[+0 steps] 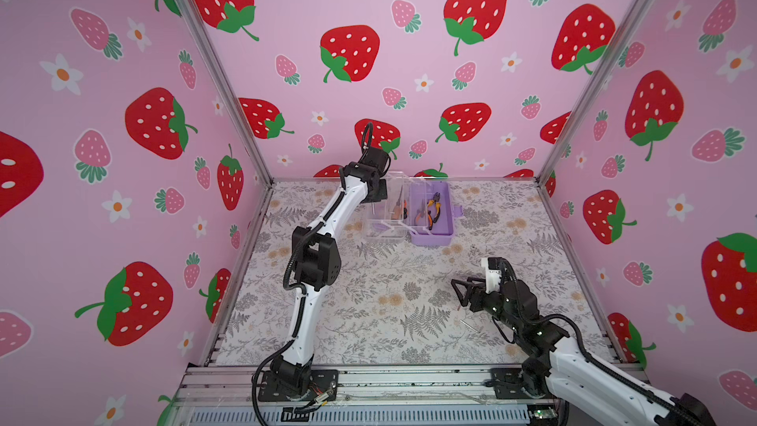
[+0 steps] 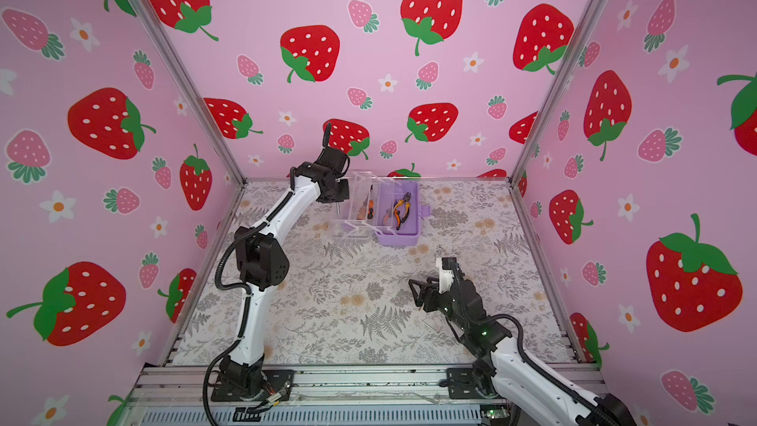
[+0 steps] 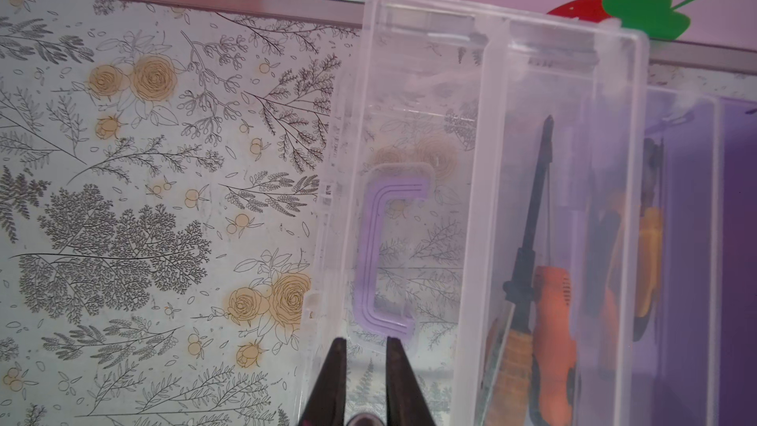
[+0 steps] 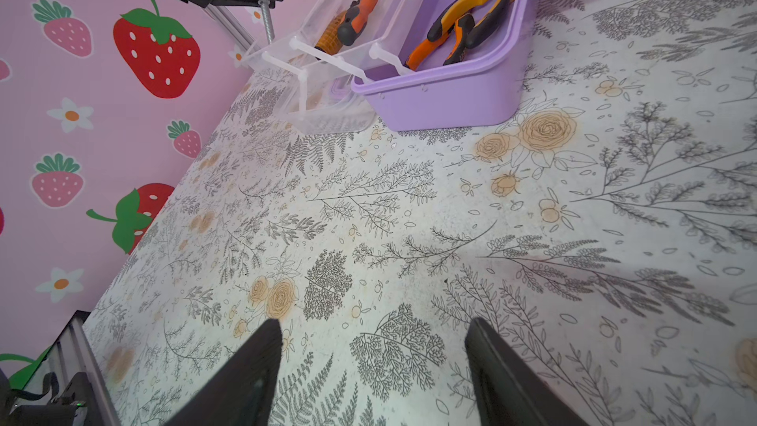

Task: Pack the tool kit
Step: 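Carry the bolt over the box with the left gripper while the right draws back, then lower the bolt into the box and open the left gripper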

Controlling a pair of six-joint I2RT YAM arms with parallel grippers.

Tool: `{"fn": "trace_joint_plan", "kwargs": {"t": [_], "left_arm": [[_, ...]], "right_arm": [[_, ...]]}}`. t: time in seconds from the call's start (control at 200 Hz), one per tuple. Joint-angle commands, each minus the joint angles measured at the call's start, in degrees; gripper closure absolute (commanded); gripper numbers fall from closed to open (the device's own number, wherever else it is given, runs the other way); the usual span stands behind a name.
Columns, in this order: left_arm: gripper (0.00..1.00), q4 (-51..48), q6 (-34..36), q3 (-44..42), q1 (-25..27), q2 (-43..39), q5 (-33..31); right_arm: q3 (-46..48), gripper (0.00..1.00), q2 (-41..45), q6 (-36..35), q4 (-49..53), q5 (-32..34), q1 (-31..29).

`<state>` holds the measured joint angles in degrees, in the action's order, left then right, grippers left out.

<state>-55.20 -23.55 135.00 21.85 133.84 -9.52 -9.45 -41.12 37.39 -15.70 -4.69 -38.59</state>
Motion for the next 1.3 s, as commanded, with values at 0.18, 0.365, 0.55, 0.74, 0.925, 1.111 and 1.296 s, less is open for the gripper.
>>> {"fn": "trace_joint_plan", "kwargs": {"t": [0.18,0.365,0.55,0.74,0.925,1.111,1.296], "left_arm": [[0.66,-1.38,1.35,1.90,0.30,-0.33,2.26],[0.61,0.33,0.88,0.34,0.60,-3.91,3.97],[0.61,5.88,1.18,-9.63,3.34,-13.59,3.98],[0.59,12.04,2.44,-22.56,10.01,-26.12,1.19],[0.58,20.89,-1.39,-39.54,15.66,-36.23,2.33],[0.58,23.79,-5.37,-51.73,18.21,-41.90,3.00],[0.58,24.40,-6.59,-59.88,18.55,-47.09,2.97]], "right_arm": [[1.21,0.26,-0.93,1.07,1.57,0.58,0.36],[-0.19,0.25,-0.68,4.38,9.10,6.77,0.53],[-1.20,0.27,-0.46,7.85,17.77,9.96,0.53],[-2.21,0.31,0.06,10.52,23.07,9.68,0.53],[-5.24,0.33,-3.17,9.86,27.34,9.98,0.53],[-9.43,0.36,-13.27,7.87,28.55,9.34,0.36],[-12.67,0.37,-21.61,7.83,26.86,10.36,-1.58]]}}
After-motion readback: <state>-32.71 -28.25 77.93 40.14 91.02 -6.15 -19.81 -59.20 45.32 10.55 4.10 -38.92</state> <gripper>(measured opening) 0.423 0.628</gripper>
